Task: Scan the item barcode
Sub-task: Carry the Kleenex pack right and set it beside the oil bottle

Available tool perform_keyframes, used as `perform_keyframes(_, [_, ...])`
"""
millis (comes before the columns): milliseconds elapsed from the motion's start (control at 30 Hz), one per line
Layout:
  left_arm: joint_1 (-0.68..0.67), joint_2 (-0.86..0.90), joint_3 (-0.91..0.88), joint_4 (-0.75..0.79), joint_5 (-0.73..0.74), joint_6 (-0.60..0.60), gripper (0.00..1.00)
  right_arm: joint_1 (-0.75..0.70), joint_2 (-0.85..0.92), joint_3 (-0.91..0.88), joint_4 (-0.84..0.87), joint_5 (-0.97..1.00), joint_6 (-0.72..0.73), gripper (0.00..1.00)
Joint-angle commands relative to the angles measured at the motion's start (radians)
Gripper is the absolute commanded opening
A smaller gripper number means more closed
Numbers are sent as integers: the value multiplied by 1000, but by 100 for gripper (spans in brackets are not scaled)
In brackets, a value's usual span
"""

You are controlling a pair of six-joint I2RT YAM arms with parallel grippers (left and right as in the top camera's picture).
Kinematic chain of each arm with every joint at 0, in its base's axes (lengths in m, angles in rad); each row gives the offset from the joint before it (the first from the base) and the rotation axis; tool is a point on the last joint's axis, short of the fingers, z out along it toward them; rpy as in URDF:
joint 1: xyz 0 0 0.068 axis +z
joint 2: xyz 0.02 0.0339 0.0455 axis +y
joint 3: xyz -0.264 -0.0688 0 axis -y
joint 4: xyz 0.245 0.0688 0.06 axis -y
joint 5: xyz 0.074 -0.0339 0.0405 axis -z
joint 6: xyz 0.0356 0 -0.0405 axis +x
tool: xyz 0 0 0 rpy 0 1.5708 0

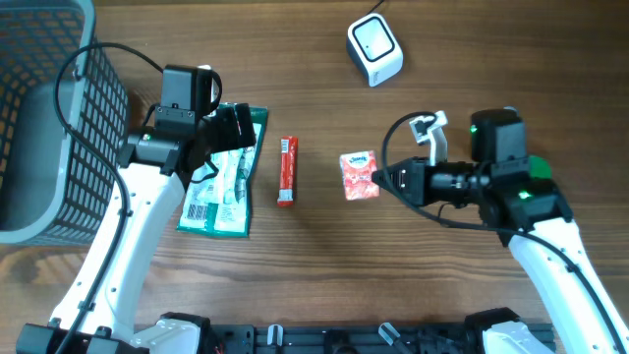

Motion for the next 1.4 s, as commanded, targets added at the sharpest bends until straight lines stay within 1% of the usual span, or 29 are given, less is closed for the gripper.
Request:
perform_keyframes(0, [7, 2, 3, 2, 8, 2, 100, 26, -7, 111, -87, 356, -24, 4])
perform_keyframes(133, [7, 2, 3, 2, 8, 2, 100, 26, 58, 376, -330, 567, -66, 4])
perform_keyframes(233, [7, 2, 3, 2, 8, 2, 100, 26, 157, 589, -533, 682, -116, 4])
perform_keyframes(300, [7, 2, 3, 2, 8, 2, 100, 26, 225, 681, -643, 778, -138, 4])
perform_keyframes(367, [7, 2, 3, 2, 8, 2, 100, 26, 276, 702, -709, 887, -151, 4])
perform_keyframes(433, [7, 2, 3, 2, 8, 2, 100, 26, 327, 682, -774, 985, -151, 4])
perform_keyframes(500, [7, 2, 3, 2, 8, 2, 100, 26, 364, 645, -801, 1014, -138, 4])
perform_keyframes(600, [7, 2, 3, 2, 8, 2, 100, 26, 402, 575, -785, 1053, -64, 4])
perform_keyframes(700, [7, 2, 3, 2, 8, 2, 100, 26, 423, 481, -721, 1129, 5, 4])
perform_keyframes(833, [7, 2, 3, 2, 8, 2, 100, 26, 426, 387, -609, 1144, 5, 4])
perform_keyframes(1067, [7, 2, 3, 2, 8, 2, 100, 26, 427, 255, -419, 1228, 21, 4])
perform_keyframes(1200, [7, 2, 3, 2, 8, 2, 100, 26, 428, 188, -336, 1274, 28, 4])
perform_keyframes(1367, [7, 2, 3, 2, 8, 2, 100, 26, 428, 121, -247, 1275, 23, 4])
